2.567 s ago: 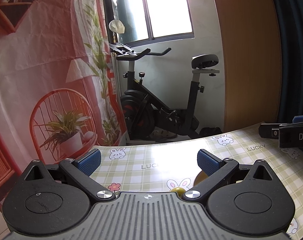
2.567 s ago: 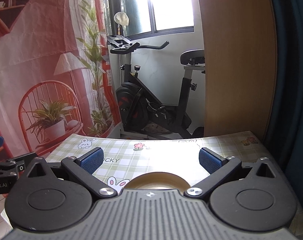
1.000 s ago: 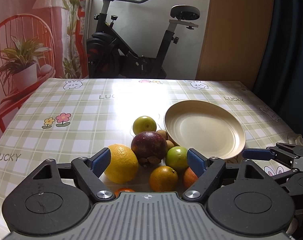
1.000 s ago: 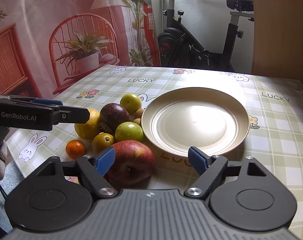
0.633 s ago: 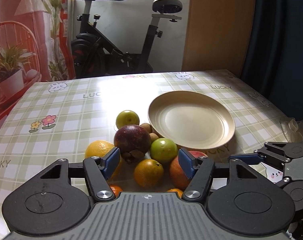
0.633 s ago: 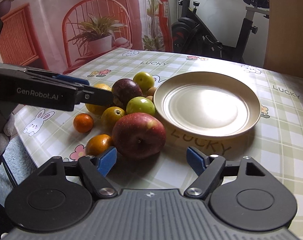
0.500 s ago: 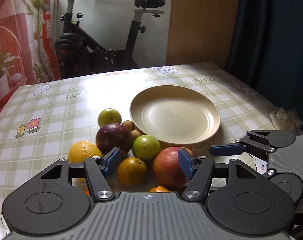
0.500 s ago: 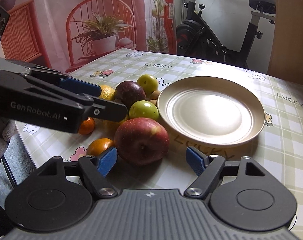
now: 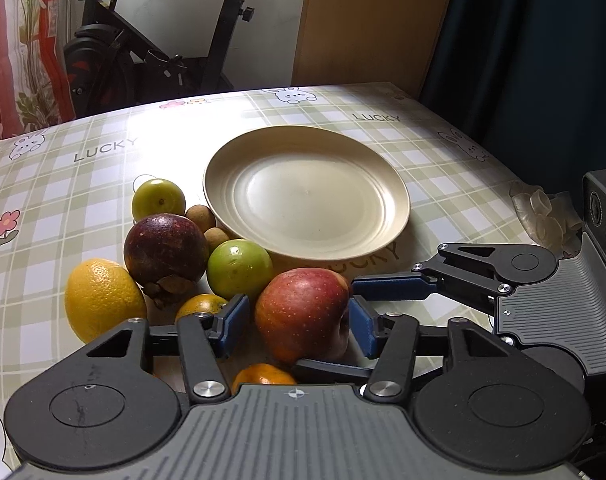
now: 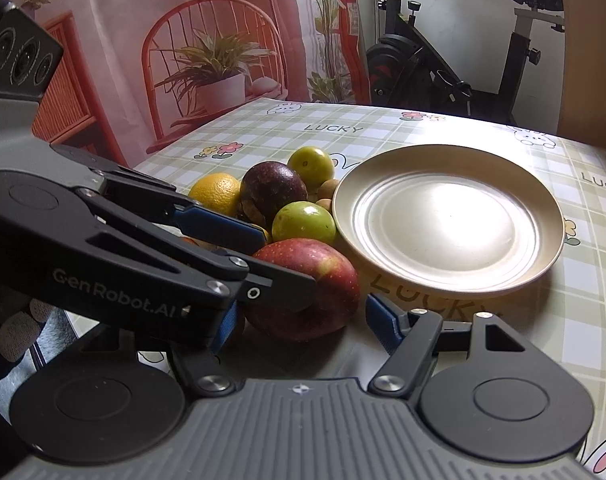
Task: Organize fruits
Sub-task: 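Close the left tool on the red apple and lift it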
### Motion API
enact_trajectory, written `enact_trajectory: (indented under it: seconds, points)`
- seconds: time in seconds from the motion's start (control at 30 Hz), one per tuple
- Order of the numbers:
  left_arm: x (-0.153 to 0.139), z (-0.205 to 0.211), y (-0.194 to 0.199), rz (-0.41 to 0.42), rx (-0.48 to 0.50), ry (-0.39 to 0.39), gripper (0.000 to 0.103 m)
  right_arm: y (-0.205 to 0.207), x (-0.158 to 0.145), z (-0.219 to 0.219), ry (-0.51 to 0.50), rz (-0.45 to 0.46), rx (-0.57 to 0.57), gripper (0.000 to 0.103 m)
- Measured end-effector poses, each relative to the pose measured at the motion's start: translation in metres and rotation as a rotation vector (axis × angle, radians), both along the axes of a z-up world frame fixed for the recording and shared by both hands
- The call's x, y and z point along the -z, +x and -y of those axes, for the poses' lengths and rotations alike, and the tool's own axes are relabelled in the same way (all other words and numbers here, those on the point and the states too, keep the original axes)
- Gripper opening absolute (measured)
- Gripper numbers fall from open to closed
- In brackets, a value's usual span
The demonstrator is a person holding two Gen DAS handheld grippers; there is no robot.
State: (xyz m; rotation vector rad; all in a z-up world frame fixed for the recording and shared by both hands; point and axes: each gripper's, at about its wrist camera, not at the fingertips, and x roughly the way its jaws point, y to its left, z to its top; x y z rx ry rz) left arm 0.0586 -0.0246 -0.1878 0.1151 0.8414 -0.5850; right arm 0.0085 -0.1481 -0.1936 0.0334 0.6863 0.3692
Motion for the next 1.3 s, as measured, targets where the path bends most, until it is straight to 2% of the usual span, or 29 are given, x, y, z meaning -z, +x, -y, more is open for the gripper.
enact_trajectory:
  seconds: [0.17, 0.43, 0.63, 0.93, 1.07, 1.2, 1.3]
  points:
    - [0.001, -0.003, 0.001, -0.016, -0.004, -0.023, 0.053, 0.001, 0.003, 0.003, 0.044, -0.010, 0.003, 0.072]
    - [0.000, -0.005, 0.001, -0.026, -0.020, -0.046, 0.053, 0.002, 0.011, 0.001, 0.059, -0.007, 0.023, 0.070]
    - [-0.004, -0.009, 0.005, -0.048, -0.020, -0.106, 0.043, -0.002, 0.006, 0.007, 0.047, -0.004, 0.055, 0.070]
    - [-0.005, -0.012, 0.007, -0.066, -0.038, -0.146, 0.041, -0.012, -0.007, -0.006, -0.056, 0.016, 0.048, 0.065]
    - [-0.003, -0.016, 0.010, -0.080, -0.059, -0.159, 0.042, -0.015, -0.014, -0.009, -0.071, 0.050, 0.035, 0.056]
    - [-0.001, -0.022, 0.013, -0.099, -0.078, -0.182, 0.042, -0.011, -0.010, -0.007, -0.049, 0.045, 0.041, 0.059]
    - [0.000, -0.023, 0.014, -0.104, -0.081, -0.185, 0.042, -0.006, -0.006, -0.001, -0.003, 0.031, 0.061, 0.069]
